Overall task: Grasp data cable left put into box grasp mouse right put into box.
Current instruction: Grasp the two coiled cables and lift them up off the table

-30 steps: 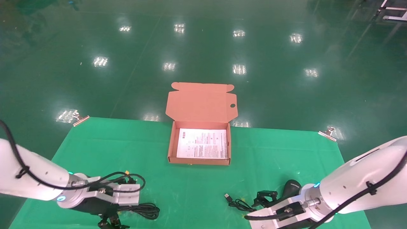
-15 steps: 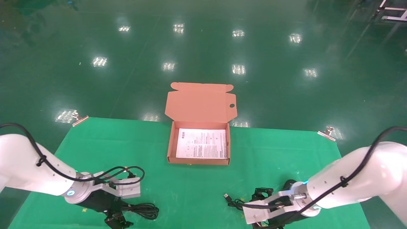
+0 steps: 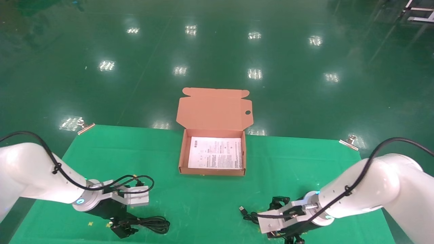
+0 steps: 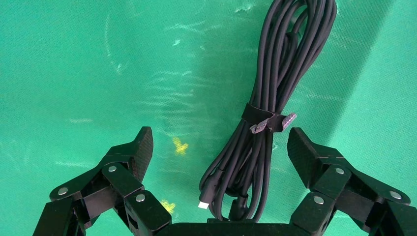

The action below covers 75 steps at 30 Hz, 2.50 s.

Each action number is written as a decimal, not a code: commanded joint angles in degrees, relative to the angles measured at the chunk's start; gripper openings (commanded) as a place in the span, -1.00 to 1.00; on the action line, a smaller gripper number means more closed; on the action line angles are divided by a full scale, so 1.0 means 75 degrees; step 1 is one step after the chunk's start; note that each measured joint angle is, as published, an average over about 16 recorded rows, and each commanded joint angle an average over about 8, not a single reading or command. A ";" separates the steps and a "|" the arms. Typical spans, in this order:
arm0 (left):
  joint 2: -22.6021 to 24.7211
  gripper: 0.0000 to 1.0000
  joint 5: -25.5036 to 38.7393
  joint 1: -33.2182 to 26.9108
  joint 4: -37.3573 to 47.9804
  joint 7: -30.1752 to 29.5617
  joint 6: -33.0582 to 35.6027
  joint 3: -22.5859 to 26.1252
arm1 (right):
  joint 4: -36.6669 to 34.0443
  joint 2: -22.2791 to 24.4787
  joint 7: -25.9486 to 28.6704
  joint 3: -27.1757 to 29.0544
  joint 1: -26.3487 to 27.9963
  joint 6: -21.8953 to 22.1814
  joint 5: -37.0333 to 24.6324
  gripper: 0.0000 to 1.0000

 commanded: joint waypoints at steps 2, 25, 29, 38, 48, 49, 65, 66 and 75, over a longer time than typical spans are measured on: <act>0.0066 0.62 0.0027 -0.0042 0.0188 0.0099 -0.0096 0.0009 | -0.0205 -0.0101 -0.0083 -0.0028 0.0006 0.0141 -0.0098 0.73; 0.0113 -1.00 0.0010 -0.0082 0.0342 0.0179 -0.0134 0.0001 | -0.0343 -0.0146 -0.0149 0.0006 -0.0015 0.0254 -0.0057 -1.00; 0.0109 -1.00 0.0010 -0.0079 0.0328 0.0177 -0.0128 0.0001 | -0.0332 -0.0144 -0.0146 0.0004 -0.0013 0.0243 -0.0060 -1.00; 0.0105 -1.00 0.0010 -0.0074 0.0310 0.0172 -0.0119 0.0001 | -0.0318 -0.0139 -0.0141 -0.0001 -0.0009 0.0231 -0.0066 -1.00; 0.0101 -1.00 0.0010 -0.0070 0.0301 0.0168 -0.0115 0.0001 | -0.0311 -0.0135 -0.0137 -0.0005 -0.0006 0.0227 -0.0068 -1.00; 0.0101 -1.00 0.0010 -0.0069 0.0300 0.0167 -0.0115 0.0001 | -0.0311 -0.0135 -0.0137 -0.0005 -0.0006 0.0226 -0.0068 -1.00; -0.0064 -1.00 -0.0003 -0.0197 0.0057 0.0233 -0.0093 -0.0033 | -0.0115 0.0120 0.0142 0.0179 0.0242 0.0257 -0.0017 -1.00; -0.0123 -1.00 -0.0011 -0.0238 -0.0039 0.0247 -0.0081 -0.0049 | -0.0007 0.0228 0.0249 0.0248 0.0334 0.0277 -0.0011 -1.00; -0.0675 -1.00 0.0089 -0.0672 -0.1484 -0.0077 -0.0205 -0.0212 | 0.1267 0.1174 0.1205 0.0950 0.1346 0.0831 -0.0263 -1.00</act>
